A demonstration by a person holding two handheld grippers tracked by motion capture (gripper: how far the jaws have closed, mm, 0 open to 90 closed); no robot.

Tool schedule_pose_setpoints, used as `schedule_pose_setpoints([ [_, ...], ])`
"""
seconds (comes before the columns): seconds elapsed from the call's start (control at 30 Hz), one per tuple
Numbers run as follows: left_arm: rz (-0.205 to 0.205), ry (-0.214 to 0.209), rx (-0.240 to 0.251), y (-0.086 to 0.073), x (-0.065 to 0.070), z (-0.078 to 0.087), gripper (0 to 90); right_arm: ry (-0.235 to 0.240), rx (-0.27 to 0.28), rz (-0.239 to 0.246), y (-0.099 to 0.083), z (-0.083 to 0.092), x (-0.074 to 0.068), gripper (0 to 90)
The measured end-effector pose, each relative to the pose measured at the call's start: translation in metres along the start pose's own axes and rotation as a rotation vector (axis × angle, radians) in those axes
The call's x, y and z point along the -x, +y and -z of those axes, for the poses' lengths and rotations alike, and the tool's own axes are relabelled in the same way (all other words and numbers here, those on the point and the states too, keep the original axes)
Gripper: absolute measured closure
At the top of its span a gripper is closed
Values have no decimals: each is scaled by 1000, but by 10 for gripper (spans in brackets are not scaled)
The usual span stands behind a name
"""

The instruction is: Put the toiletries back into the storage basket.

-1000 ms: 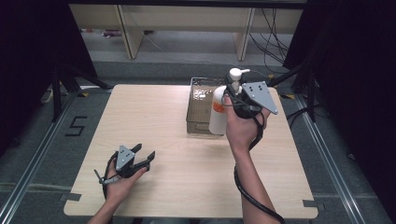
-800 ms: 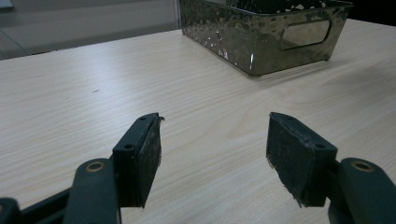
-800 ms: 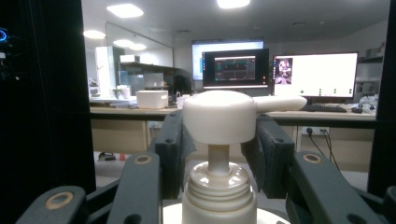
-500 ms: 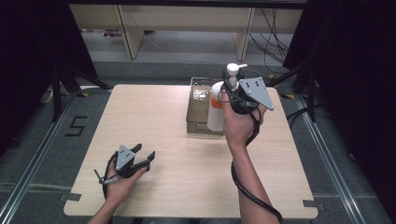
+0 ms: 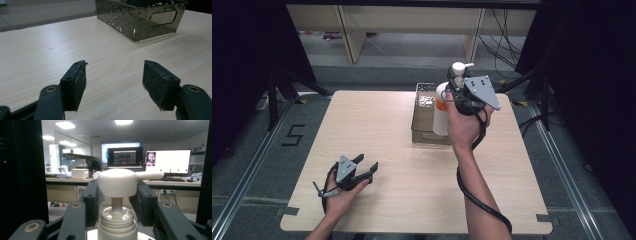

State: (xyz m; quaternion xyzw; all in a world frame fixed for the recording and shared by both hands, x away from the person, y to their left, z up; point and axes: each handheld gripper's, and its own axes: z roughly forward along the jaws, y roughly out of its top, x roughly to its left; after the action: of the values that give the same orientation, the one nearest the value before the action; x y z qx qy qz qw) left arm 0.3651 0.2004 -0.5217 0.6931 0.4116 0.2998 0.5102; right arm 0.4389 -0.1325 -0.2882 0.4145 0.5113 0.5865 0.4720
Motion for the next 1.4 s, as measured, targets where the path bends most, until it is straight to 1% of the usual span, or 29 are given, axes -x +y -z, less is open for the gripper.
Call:
schedule_pose_setpoints([
  [0.07, 2, -5, 8, 0, 0, -1, 351, 2, -5, 10, 1, -3, 0, 605],
  [0.1, 2, -4, 7, 0, 0, -1, 351, 3, -2, 2, 1, -4, -1, 605],
  [0.17, 1, -1, 2, 0, 0, 0, 351, 0, -5, 12, 2, -6, 0, 605],
  [0.23, 0, 0, 0, 0, 0, 0, 351, 2, -2, -4, 1, -8, -2, 605],
  [0.27, 0, -1, -1, 0, 0, 0, 351, 5, -7, 7, 1, -9, -1, 605],
  [0.3, 0, -1, -1, 0, 0, 0, 351, 4, -6, -7, 1, -11, -2, 605],
  [0.33, 0, -1, -1, 0, 0, 0, 351, 1, -15, 7, 1, -11, -2, 605],
  [0.37, 0, -1, -1, 0, 0, 0, 351, 0, -5, 10, 0, -13, -1, 605],
  [0.4, 0, -2, 0, 0, 0, 0, 352, 0, -21, 3, -1, -14, -2, 605],
  [0.43, 1, -2, 0, 0, 0, 0, 351, -5, -13, 4, -2, -16, -2, 605],
  [0.5, 2, -2, 0, 0, 0, 0, 351, -5, -21, -5, -4, -18, -3, 605],
  [0.53, 2, -2, 0, 0, 0, 0, 351, -8, -30, 0, -4, -19, -2, 605],
  [0.57, 1, -2, 0, 0, 0, 0, 352, -7, -27, -3, -6, -21, -3, 605],
  [0.6, 2, -3, 0, 0, 0, 0, 351, -6, -44, -5, -7, -21, -3, 605],
  [0.7, 2, -3, -1, 0, 0, 0, 351, -11, -40, -5, -9, -24, -3, 605],
  [0.73, 2, -3, -1, 0, 0, 0, 351, -15, -50, 2, -11, -26, -4, 605],
  [0.77, 1, -3, -1, 0, 0, 0, 351, -9, -51, -11, -12, -27, -5, 605],
  [0.93, 2, -3, -2, 0, 0, 0, 351, -14, -56, -8, -16, -31, -5, 605],
  [1.03, 1, -3, -2, 0, 0, 0, 351, -15, -69, -14, -19, -34, -6, 605],
  [1.07, 2, -3, -1, 0, 0, 0, 351, -8, -73, -17, -20, -34, -6, 605],
  [1.17, 2, -3, -1, 0, 0, 0, 352, -17, -74, -11, -21, -36, -6, 605],
  [1.2, 2, -4, -2, 0, 0, 0, 351, -17, -91, -26, -22, -37, -6, 605],
  [1.23, 3, -4, -2, 0, 0, 0, 351, -14, -84, -22, -22, -38, -6, 605],
  [1.27, 3, -4, -2, 0, 0, 0, 351, -12, -87, -30, -23, -39, -7, 605],
  [1.33, 2, -4, -2, 0, 0, 0, 351, -18, -87, -21, -24, -40, -6, 605],
  [1.37, 2, -4, -2, 0, 0, 0, 351, -19, -84, -28, -25, -41, -7, 605],
  [1.4, 3, -4, -2, 0, 0, 0, 351, -21, -92, -20, -25, -41, -7, 605],
])
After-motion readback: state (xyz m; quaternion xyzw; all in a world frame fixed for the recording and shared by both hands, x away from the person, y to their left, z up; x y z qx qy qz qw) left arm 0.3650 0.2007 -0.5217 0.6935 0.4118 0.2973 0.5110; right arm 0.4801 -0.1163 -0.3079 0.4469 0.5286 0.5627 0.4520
